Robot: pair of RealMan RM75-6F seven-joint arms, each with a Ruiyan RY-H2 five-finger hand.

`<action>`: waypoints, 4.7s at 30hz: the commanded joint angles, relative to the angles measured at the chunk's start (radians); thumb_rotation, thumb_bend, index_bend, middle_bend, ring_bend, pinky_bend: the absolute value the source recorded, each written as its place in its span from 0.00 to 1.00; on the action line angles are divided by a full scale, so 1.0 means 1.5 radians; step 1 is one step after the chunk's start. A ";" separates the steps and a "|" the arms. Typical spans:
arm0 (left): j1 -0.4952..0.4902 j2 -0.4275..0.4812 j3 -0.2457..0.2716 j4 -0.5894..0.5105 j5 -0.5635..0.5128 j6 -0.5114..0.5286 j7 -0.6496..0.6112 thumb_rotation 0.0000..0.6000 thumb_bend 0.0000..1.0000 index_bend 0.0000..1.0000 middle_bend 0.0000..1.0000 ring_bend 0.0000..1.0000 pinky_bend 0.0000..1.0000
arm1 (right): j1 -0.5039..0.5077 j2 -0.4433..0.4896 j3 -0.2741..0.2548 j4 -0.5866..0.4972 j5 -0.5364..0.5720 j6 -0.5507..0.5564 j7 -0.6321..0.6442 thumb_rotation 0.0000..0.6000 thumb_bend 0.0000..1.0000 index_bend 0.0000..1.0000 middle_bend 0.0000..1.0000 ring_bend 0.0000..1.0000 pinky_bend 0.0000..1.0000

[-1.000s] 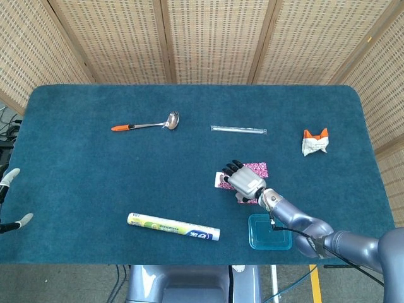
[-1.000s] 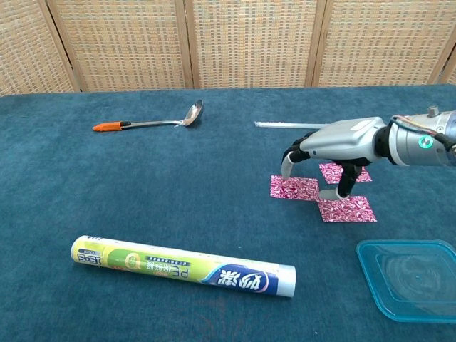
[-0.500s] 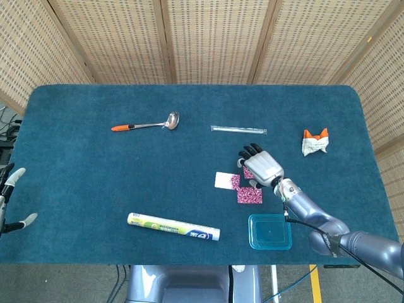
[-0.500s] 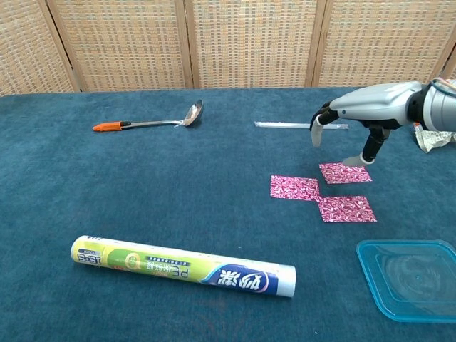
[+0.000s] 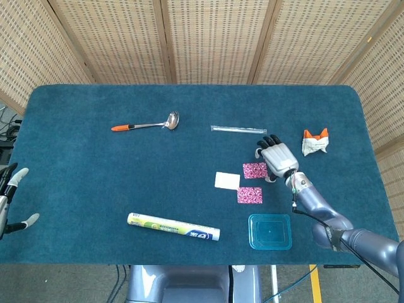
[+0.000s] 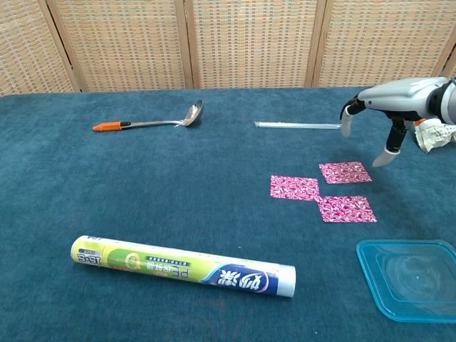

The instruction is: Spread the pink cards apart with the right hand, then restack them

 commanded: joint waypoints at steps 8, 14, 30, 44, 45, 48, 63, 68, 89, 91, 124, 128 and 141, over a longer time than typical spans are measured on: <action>-0.002 -0.002 0.001 0.006 -0.003 -0.006 -0.003 1.00 0.14 0.08 0.00 0.00 0.00 | 0.006 -0.048 0.002 0.056 0.059 -0.011 -0.049 1.00 0.15 0.34 0.15 0.00 0.00; -0.003 -0.003 0.002 0.011 -0.005 -0.010 -0.008 1.00 0.14 0.08 0.00 0.00 0.00 | 0.011 -0.073 0.002 0.078 0.084 -0.017 -0.071 1.00 0.16 0.34 0.15 0.00 0.00; 0.003 -0.002 0.005 0.022 -0.006 -0.007 -0.022 1.00 0.14 0.08 0.00 0.00 0.00 | 0.017 -0.131 0.009 0.132 0.111 -0.020 -0.089 1.00 0.21 0.36 0.15 0.00 0.00; 0.004 0.000 0.005 0.020 -0.006 -0.006 -0.020 1.00 0.14 0.08 0.00 0.00 0.00 | 0.012 -0.151 0.012 0.158 0.101 -0.019 -0.083 1.00 0.21 0.36 0.15 0.00 0.00; 0.004 0.000 0.005 0.020 -0.006 -0.006 -0.020 1.00 0.14 0.08 0.00 0.00 0.00 | 0.011 -0.152 0.012 0.159 0.099 -0.018 -0.082 1.00 0.21 0.35 0.15 0.00 0.00; 0.004 0.000 0.005 0.019 -0.005 -0.005 -0.020 1.00 0.14 0.08 0.00 0.00 0.00 | 0.009 -0.152 0.012 0.159 0.095 -0.016 -0.082 1.00 0.21 0.36 0.15 0.00 0.00; 0.003 0.001 0.003 0.016 -0.003 -0.004 -0.016 1.00 0.14 0.08 0.00 0.00 0.00 | 0.003 -0.156 0.015 0.177 0.085 -0.023 -0.076 1.00 0.21 0.36 0.15 0.00 0.00; 0.003 0.004 0.002 0.010 -0.003 -0.002 -0.011 1.00 0.14 0.08 0.00 0.00 0.00 | -0.003 -0.156 0.013 0.177 0.076 -0.020 -0.072 1.00 0.21 0.36 0.15 0.00 0.00; 0.010 0.004 0.004 0.010 -0.005 0.005 -0.011 1.00 0.14 0.08 0.00 0.00 0.00 | 0.008 -0.175 0.024 0.211 0.051 -0.034 -0.058 1.00 0.21 0.36 0.15 0.00 0.00; 0.010 0.004 0.004 0.011 -0.005 0.006 -0.012 1.00 0.14 0.08 0.00 0.00 0.00 | 0.010 -0.177 0.026 0.214 0.051 -0.037 -0.059 1.00 0.21 0.36 0.15 0.00 0.00; 0.013 -0.002 0.004 0.029 -0.009 0.002 -0.029 1.00 0.14 0.08 0.00 0.00 0.00 | 0.022 -0.176 0.031 0.199 0.069 -0.040 -0.104 1.00 0.21 0.36 0.15 0.00 0.00; 0.013 -0.002 0.003 0.031 -0.009 0.002 -0.031 1.00 0.14 0.08 0.00 0.00 0.00 | 0.023 -0.179 0.030 0.201 0.073 -0.043 -0.107 1.00 0.21 0.36 0.15 0.00 0.00; 0.013 -0.003 0.004 0.035 -0.009 0.000 -0.035 1.00 0.14 0.08 0.00 0.00 0.00 | 0.028 -0.185 0.029 0.208 0.083 -0.046 -0.121 1.00 0.21 0.37 0.15 0.00 0.00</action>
